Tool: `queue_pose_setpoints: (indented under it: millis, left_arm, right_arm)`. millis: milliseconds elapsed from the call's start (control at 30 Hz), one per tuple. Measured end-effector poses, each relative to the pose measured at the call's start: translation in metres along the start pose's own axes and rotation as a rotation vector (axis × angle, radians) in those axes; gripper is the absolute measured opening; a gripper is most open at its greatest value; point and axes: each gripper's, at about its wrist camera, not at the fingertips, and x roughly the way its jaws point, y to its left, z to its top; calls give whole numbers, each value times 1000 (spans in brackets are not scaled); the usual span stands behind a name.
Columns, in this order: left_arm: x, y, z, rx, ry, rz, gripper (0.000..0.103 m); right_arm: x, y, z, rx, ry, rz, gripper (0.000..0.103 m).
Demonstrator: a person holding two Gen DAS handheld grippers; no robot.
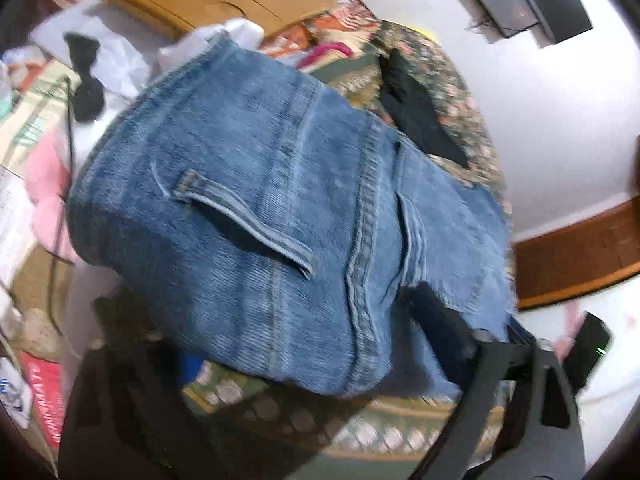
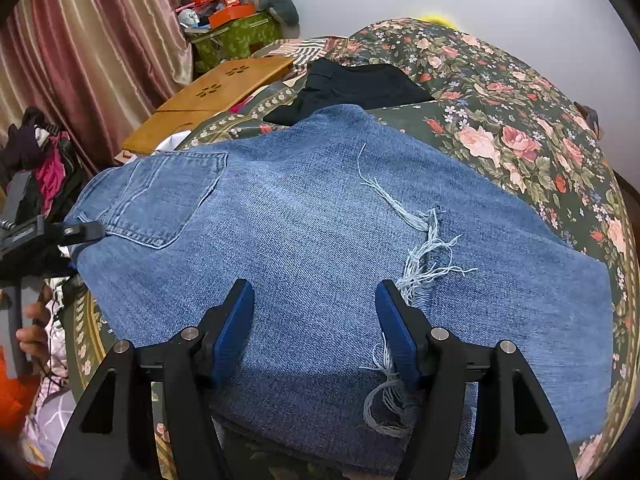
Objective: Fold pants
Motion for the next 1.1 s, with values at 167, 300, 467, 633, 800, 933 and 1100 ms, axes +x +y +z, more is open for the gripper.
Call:
queue_pose_setpoints:
  millis: [167,300,467,633,800,933,1100]
  left_arm:
    - [-3,-17,6,78,-52,144,50]
    - [-20,-47,10,208,-96,186,32]
    - [-43,-86,19,325,-168,220,28]
    - [-72,-144,28,448,-275,195,26]
    - [-92,-208,26,575,-364,149,25]
    - [-90,-267,17,674,-384,95,24]
    - [-86,-322,-4,738,-396,5,22]
  right_arm:
    - [0,1,0,1,-3,-1,60]
    - [-1,0,0,10,-7,-1,60]
    - [-19,-9,-2,59,-63,9,60]
    - [-55,-31,-7,100,-152,-43,60]
    - [-85,-72,-25,178,-192,-125,60]
    - [-99,-112,-50,265,-192,-205,60]
    - [-100,-164,-82,357,-163,-314,60]
